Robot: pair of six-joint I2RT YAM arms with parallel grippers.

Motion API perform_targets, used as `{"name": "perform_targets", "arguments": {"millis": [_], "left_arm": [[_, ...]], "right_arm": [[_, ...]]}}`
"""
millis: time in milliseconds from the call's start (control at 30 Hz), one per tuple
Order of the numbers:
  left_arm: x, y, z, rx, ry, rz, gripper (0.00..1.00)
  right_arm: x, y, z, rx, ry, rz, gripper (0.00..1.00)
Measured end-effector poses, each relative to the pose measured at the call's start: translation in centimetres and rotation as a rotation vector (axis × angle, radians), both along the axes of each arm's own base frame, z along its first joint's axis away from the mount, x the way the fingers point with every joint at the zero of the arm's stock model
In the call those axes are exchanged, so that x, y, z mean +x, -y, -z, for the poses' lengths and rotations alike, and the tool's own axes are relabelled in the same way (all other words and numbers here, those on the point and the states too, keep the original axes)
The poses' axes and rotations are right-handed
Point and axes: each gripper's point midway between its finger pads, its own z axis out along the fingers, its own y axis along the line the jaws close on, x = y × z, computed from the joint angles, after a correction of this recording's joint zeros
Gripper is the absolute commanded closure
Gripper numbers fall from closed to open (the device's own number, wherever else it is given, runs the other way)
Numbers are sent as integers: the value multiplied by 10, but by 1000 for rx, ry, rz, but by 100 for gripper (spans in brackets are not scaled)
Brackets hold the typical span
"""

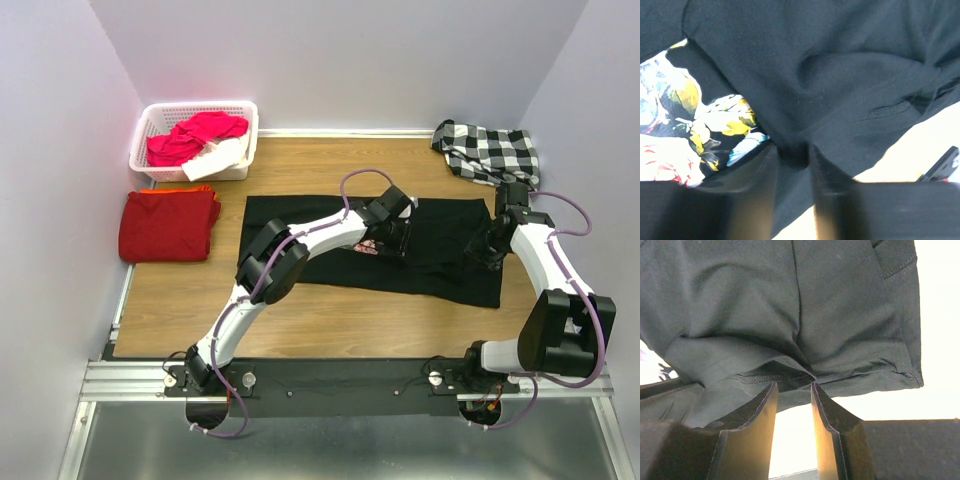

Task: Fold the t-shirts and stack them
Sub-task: Fold the other side of the tshirt into a rectangle

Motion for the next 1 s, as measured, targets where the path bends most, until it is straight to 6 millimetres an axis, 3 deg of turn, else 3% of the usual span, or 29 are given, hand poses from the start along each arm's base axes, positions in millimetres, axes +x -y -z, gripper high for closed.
{"name": "perform_targets", "arguments": {"millis": [33, 133, 433, 767, 1000], "left_arm": [[0, 0, 1, 3, 0, 0, 88], [-1, -4, 5, 20, -5, -11, 100], [-2, -24, 6, 86, 15, -51, 100], [-1, -30, -26, 67, 61, -61, 100], [-7, -37, -16, 95, 43, -55, 100]], "right_arm": [[0, 0, 0, 0, -1, 0, 59], [-1, 0, 1, 1, -3, 0, 59], [-4, -1, 4, 2, -13, 0, 59], [-8, -1, 8, 4, -24, -1, 59], [-16, -8, 18, 39, -51, -17, 59]]}}
